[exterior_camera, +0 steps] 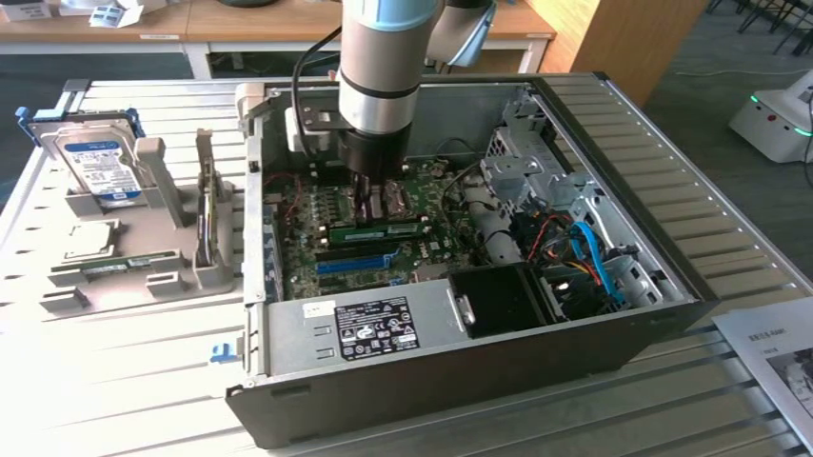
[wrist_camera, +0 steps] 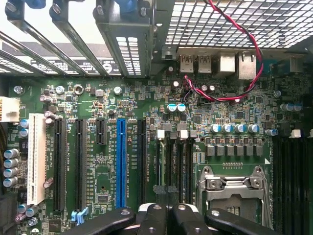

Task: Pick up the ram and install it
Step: 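Press down the ram until it locks into place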

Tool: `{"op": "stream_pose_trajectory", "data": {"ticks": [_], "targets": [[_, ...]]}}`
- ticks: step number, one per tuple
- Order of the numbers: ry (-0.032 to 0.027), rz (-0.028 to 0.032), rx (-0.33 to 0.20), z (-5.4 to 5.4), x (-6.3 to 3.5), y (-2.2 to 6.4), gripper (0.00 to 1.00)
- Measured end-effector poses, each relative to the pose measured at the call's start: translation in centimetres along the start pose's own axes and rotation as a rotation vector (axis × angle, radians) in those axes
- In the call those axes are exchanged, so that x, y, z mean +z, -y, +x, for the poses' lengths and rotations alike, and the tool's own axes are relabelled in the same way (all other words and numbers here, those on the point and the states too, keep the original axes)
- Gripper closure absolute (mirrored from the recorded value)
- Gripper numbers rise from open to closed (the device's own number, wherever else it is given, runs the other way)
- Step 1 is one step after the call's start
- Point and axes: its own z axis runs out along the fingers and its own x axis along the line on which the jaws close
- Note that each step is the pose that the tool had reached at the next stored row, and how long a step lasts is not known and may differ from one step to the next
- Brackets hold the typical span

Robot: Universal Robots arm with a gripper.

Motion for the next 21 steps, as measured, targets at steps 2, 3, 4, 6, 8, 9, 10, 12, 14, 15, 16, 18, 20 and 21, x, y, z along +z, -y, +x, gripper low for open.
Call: {"op": "stream_pose_trajectory", "data": {"ticks": [2, 3, 4, 6, 8, 9, 10, 12, 14, 15, 16, 18, 20, 21], "targets": [[0.0004, 0.0002, 0.0, 0.0, 0.06, 0.0, 0.9], [0.0002, 0.0001, 0.0, 0.01, 0.09, 0.0, 0.9], [0.0, 0.0, 0.0, 0.01, 0.11, 0.0, 0.9], [-0.0001, 0.0, 0.0, 0.02, 0.12, 0.0, 0.9], [-0.0001, 0.0, 0.0, 0.02, 0.13, 0.0, 0.9], [0.0, 0.0, 0.0, 0.01, 0.13, 0.0, 0.9], [0.0, 0.0, 0.0, 0.01, 0.13, 0.0, 0.9], [0.0003, 0.0002, 0.0, 0.01, 0.17, 0.0, 0.9], [0.0002, 0.0001, 0.0, 0.02, 0.23, 0.0, 0.9], [0.0001, 0.0, 0.0, 0.02, 0.26, 0.0, 0.9], [0.0, 0.0, 0.0, 0.02, 0.28, 0.0, 0.9], [0.0, 0.0, 0.0, 0.03, 0.33, 0.01, 0.9], [-0.0001, 0.0, 0.0, 0.04, 0.38, 0.01, 0.9], [-0.0001, -0.0001, 0.0, 0.04, 0.39, 0.01, 0.9]]}}
